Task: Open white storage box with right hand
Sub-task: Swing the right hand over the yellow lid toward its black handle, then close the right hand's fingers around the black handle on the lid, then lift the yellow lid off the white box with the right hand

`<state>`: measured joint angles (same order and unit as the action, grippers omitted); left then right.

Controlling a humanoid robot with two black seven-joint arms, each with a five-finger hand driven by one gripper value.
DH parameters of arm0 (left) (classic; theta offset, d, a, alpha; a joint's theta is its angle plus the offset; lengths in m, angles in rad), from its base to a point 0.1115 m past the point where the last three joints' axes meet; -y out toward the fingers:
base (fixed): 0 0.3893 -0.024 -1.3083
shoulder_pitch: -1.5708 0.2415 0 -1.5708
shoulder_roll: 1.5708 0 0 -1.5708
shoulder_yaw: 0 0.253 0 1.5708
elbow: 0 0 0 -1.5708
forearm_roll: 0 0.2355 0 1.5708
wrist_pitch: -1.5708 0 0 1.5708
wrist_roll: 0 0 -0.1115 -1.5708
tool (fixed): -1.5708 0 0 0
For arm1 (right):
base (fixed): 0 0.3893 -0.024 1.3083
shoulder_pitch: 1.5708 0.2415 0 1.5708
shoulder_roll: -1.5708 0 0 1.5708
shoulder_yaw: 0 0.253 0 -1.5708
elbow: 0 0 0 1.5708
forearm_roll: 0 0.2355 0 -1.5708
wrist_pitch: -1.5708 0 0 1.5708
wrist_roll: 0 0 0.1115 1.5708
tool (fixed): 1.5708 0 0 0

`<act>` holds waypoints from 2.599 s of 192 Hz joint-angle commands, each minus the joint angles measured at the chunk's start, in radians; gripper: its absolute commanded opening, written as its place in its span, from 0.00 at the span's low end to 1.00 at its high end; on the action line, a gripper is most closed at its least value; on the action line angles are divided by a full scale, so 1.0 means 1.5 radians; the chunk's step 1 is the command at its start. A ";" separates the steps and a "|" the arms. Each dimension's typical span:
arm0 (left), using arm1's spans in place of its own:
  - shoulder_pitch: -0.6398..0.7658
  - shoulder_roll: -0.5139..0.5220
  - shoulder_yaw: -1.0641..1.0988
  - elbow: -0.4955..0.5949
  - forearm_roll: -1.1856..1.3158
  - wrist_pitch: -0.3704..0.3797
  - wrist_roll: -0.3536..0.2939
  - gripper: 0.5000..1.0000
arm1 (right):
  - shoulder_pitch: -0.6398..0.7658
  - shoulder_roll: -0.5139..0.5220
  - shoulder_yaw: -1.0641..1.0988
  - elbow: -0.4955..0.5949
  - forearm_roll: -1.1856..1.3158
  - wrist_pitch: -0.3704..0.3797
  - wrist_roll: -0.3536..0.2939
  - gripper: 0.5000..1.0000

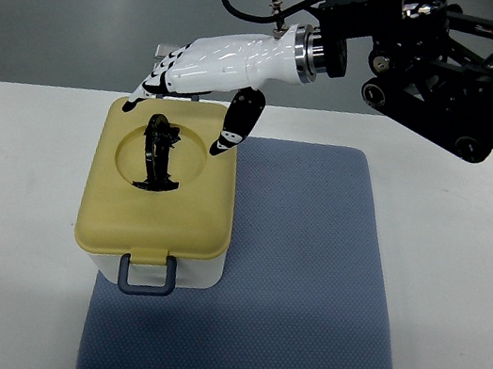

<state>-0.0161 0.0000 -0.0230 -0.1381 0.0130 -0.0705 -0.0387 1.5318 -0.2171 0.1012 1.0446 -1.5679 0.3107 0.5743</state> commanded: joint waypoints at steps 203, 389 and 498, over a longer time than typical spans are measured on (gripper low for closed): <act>-0.001 0.000 0.000 0.000 0.001 0.000 -0.001 1.00 | 0.021 0.081 -0.050 -0.034 -0.078 -0.005 -0.030 0.36; -0.001 0.000 0.000 0.000 0.000 0.000 0.000 1.00 | 0.041 0.082 -0.048 -0.028 -0.077 0.000 -0.022 0.00; -0.001 0.000 0.000 0.000 0.000 0.000 -0.001 1.00 | 0.081 0.041 -0.040 -0.035 -0.070 0.003 -0.021 0.00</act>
<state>-0.0160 0.0000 -0.0230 -0.1380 0.0130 -0.0705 -0.0386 1.6515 -0.1344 0.0413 0.9937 -1.6769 0.3142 0.5418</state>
